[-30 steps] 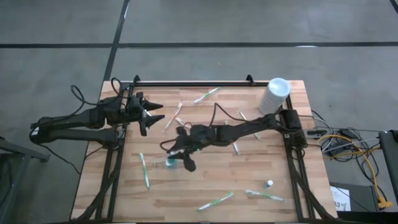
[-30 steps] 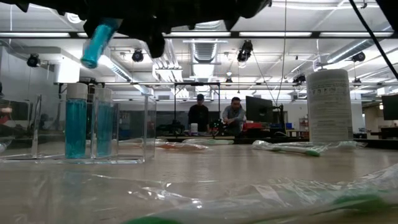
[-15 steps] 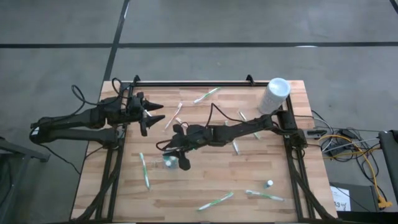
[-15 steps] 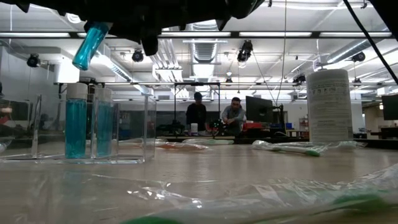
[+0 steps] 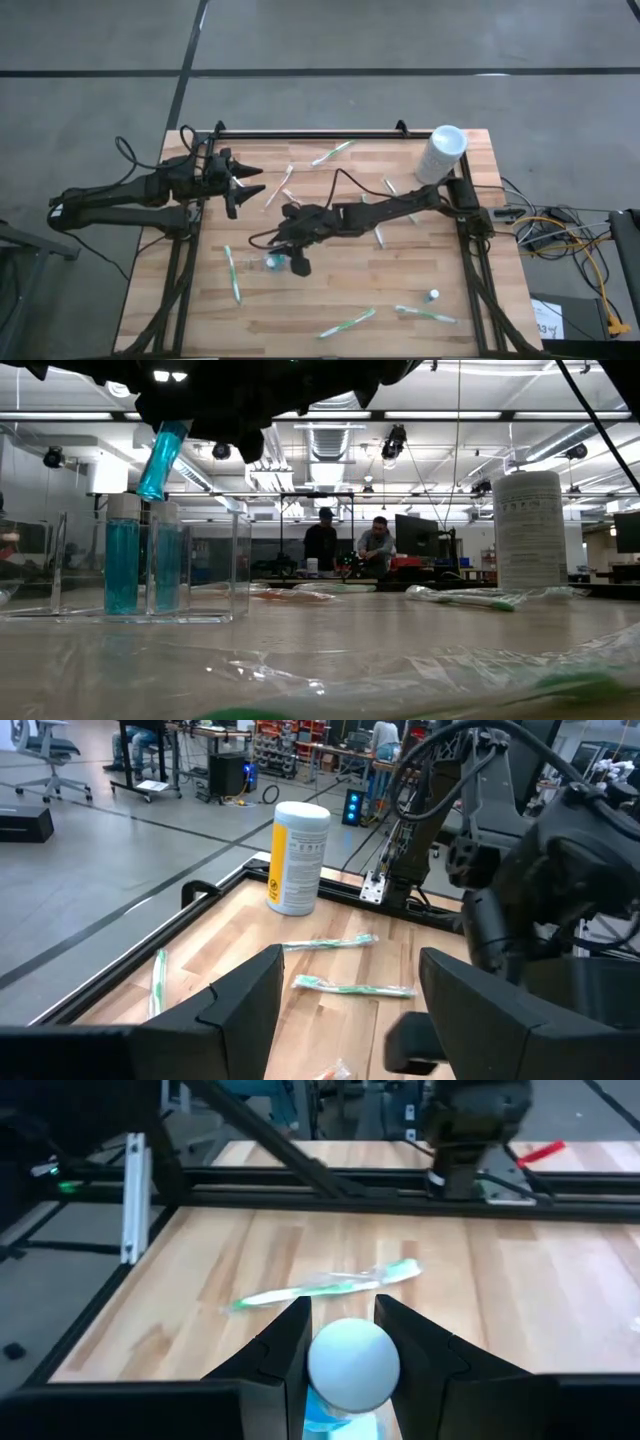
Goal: Pick & Place toothbrushing station
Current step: Put the blue mouthwash into the transparent organizer
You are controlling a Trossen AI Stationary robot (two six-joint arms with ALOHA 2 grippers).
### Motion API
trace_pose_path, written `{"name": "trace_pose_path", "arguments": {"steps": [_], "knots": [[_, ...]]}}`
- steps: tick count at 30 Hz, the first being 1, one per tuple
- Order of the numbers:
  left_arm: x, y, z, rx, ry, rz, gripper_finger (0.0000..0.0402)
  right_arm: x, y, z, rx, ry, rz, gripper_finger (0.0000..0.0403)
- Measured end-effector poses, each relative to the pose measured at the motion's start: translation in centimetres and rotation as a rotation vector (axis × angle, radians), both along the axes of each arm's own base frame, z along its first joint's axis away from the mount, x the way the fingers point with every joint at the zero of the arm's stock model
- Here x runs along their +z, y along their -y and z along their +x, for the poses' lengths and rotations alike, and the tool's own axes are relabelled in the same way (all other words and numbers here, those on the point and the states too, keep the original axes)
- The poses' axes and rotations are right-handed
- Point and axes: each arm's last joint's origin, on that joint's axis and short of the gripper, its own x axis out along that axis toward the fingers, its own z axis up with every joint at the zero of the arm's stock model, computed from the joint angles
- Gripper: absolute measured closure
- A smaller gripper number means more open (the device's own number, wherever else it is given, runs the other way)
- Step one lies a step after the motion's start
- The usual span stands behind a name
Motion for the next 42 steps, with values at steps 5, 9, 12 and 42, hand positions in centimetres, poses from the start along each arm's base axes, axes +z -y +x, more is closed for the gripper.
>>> {"name": "trace_pose_path", "arguments": {"steps": [5,9,12,42], "knots": [[0.0,0.0,0.0,0.003,0.0,0.0,0.0162,0.0,-0.7,-0.1,0.031,0.002,-0.03,0.0305],[0.0,0.0,0.0,0.003,0.0,0.0,0.0162,-0.1,-0.9,-0.3,0.017,-0.025,0.0,0.0305],[0.0,0.0,0.0,0.003,0.0,0.0,0.0162,-0.2,-1.0,-0.4,0.02,-0.048,-0.001,0.0305],[0.0,0.0,0.0,-0.002,0.0,0.0,0.0162,1.7,-0.9,-1.0,0.034,-0.015,-0.028,0.0305]]}}
